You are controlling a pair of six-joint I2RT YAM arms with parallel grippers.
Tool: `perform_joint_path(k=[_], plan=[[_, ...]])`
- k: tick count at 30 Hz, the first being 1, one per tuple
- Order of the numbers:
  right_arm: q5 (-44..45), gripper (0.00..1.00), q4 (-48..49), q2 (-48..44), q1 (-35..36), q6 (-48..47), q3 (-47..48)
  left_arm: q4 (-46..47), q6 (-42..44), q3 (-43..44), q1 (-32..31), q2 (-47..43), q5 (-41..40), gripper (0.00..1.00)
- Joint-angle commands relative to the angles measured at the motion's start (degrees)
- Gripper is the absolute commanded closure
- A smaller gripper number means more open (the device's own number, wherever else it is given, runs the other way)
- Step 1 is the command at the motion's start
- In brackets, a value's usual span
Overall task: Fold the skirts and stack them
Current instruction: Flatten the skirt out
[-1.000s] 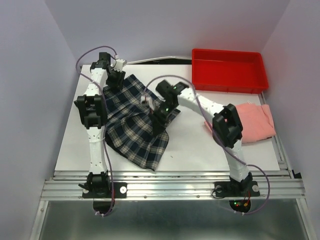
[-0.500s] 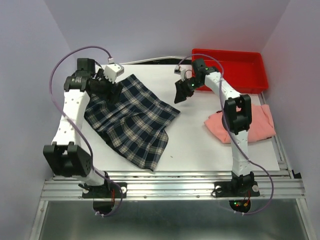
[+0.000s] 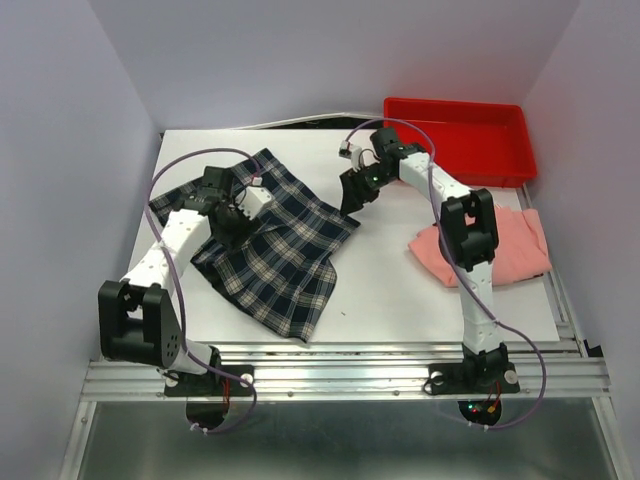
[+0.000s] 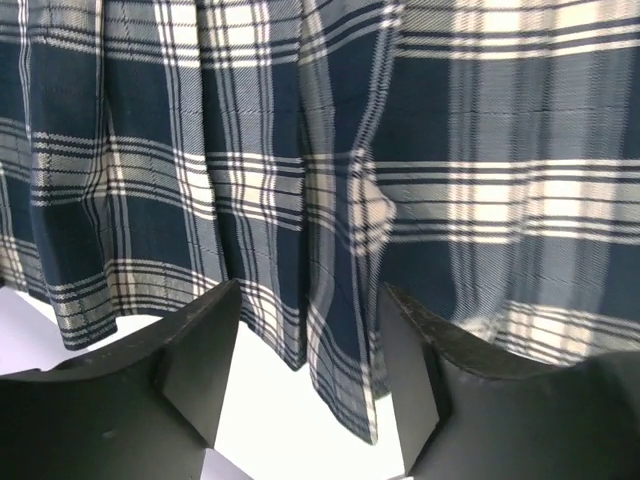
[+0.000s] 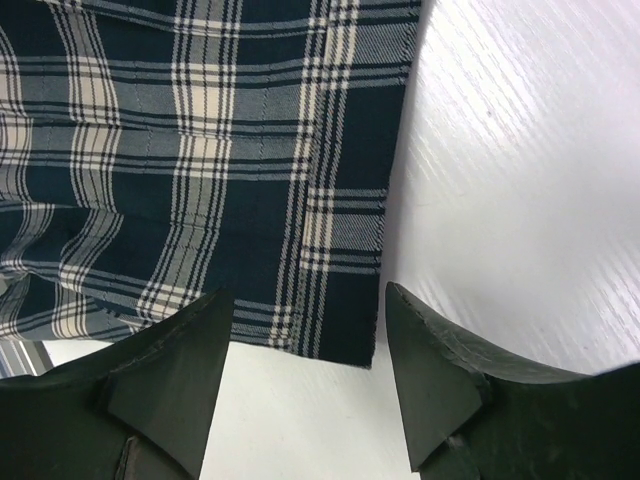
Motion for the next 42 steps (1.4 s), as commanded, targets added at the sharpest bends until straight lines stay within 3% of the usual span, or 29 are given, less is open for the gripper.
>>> perform_joint_path(k=[1,7,10,11,14,16,17,23,27,30,33,36,38,42], plan=[[0.60,0.32,3.02,0.73,1.85,1.15,0.14,9.89,0.84,-2.85,-1.01,0.24,-7.82,0.34],[6.56,0.37,1.87,4.69,2.38,-1.39,-0.13,16.30,2.68,-10.31,-1.36,3.94,-14.07,0.48],[10.00,0.40,-0.75,6.62,2.38,-3.15,0.31,16.66,5.74,-14.97,-1.36,1.41,-12.95,0.65],[11.40,0.42,-1.37,6.97,2.38,-3.51,0.49,16.66,6.81,-17.42,-1.36,0.17,-12.42,0.75],[12.38,0.45,-3.31,8.12,2.38,-4.83,1.02,15.26,11.64,-20.77,-1.45,-5.10,-9.96,0.89],[12.38,0.46,-3.84,8.12,2.38,-5.09,1.02,13.95,13.58,-20.79,-1.45,-9.57,-6.72,0.84],[11.94,0.46,-4.36,8.03,2.38,-5.09,1.10,12.28,13.93,-19.31,-1.45,-10.99,-4.09,0.69],[11.24,0.46,-7.79,6.45,2.91,-6.67,4.16,3.68,11.22,-8.33,-1.45,-16.63,9.62,0.39],[8.69,0.39,-7.09,4.34,2.91,-7.73,8.04,1.20,7.08,-5.40,-1.45,-15.84,10.70,0.34],[4.04,0.32,-7.35,2.76,3.69,-9.83,9.10,1.98,2.53,-6.72,-1.28,-12.16,6.85,0.33],[4.29,0.32,-9.89,2.93,6.77,-13.87,9.19,1.29,-2.40,-6.29,0.74,-6.19,4.90,0.35],[4.64,0.33,-11.84,3.55,8.71,-15.20,7.35,-5.56,-1.53,0.36,3.73,-2.39,13.76,0.32],[4.99,0.34,-11.58,4.16,8.71,-14.68,4.72,-6.62,0.48,1.62,1.64,-4.14,16.06,0.25],[7.70,0.37,-13.07,7.67,8.71,-14.15,3.66,-10.66,4.70,1.19,-6.80,-4.77,14.83,0.24]])
